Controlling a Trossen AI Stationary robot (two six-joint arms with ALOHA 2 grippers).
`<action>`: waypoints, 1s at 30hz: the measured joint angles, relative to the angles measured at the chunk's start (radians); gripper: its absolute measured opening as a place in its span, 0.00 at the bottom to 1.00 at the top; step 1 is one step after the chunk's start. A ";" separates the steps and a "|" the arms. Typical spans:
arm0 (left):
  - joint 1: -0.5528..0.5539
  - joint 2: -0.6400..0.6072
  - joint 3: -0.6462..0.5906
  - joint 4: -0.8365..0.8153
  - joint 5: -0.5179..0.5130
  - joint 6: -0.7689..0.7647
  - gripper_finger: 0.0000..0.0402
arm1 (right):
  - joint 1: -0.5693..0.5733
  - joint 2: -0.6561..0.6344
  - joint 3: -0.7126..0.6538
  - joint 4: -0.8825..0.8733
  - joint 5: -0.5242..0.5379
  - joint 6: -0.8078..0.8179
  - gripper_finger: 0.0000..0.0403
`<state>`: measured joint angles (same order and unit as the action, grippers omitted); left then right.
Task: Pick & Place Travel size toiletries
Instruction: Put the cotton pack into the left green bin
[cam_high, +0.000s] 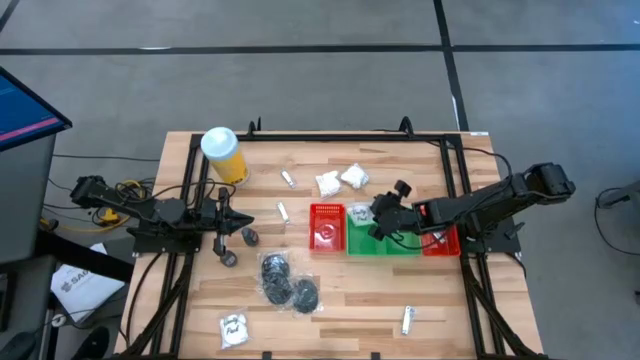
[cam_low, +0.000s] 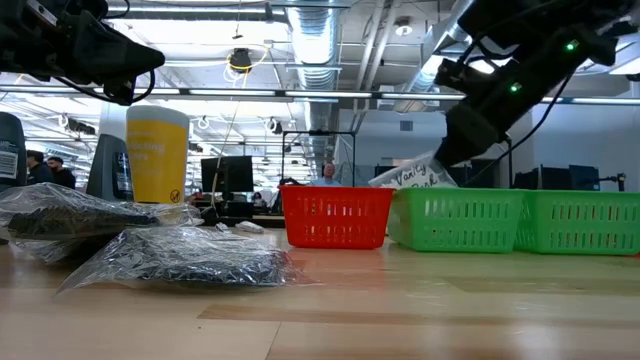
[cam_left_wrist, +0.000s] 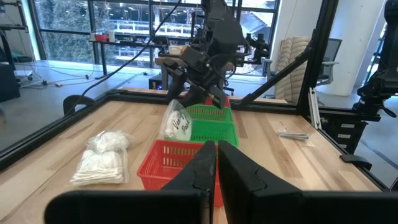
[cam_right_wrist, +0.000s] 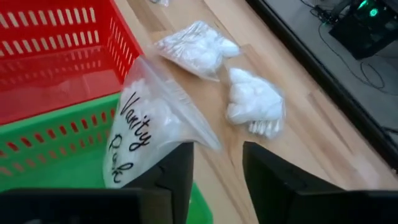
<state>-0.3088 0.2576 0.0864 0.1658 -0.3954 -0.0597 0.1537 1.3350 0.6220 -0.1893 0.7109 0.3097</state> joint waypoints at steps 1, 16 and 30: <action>0.000 0.000 0.000 0.000 0.000 0.000 0.03 | 0.000 0.000 0.004 -0.003 0.000 -0.004 0.34; 0.000 0.000 0.000 0.000 0.000 0.000 0.03 | 0.014 0.000 0.026 -0.170 -0.006 0.073 0.45; 0.000 0.000 0.000 0.000 0.000 0.000 0.03 | 0.001 -0.128 0.026 -0.148 0.035 -0.008 0.52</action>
<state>-0.3088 0.2575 0.0864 0.1658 -0.3950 -0.0599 0.1548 1.2072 0.6483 -0.3372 0.7458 0.3017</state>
